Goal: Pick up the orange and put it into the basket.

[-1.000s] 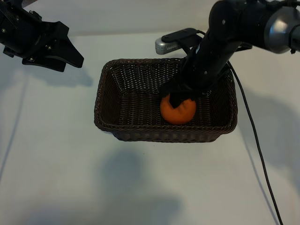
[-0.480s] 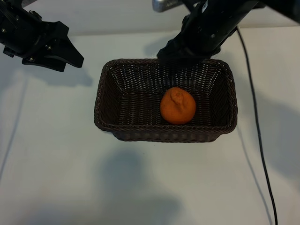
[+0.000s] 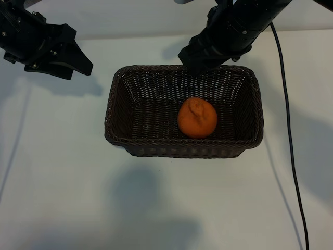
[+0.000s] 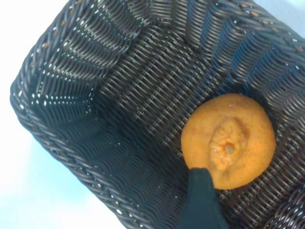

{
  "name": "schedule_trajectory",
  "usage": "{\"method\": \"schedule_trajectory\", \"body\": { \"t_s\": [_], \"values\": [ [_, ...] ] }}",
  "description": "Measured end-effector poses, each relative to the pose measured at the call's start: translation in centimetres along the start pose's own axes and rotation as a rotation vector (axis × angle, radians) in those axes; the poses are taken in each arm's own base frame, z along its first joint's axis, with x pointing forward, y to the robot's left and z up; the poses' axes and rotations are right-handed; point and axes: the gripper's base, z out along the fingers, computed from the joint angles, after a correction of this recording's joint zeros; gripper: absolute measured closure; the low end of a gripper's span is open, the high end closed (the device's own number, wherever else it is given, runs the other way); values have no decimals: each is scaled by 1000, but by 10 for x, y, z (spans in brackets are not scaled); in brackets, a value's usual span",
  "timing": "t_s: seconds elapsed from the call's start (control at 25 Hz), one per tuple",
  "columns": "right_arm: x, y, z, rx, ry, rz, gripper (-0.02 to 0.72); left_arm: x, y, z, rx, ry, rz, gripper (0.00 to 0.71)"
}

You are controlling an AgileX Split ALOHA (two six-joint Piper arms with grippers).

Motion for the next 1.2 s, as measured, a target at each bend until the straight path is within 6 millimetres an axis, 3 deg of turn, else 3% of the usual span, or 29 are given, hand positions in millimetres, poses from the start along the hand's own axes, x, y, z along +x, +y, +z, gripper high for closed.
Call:
{"method": "schedule_trajectory", "body": {
  "t_s": [0.28, 0.88, 1.2],
  "values": [
    [1, -9, -19, 13, -34, 17, 221, 0, 0, 0, 0, 0, 0, 163],
    [25, -73, -80, 92, -9, 69, 222, 0, 0, 0, 0, 0, 0, 163],
    [37, -109, -98, 146, -25, 113, 223, 0, 0, 0, 0, 0, -1, 163]
  ]
}}
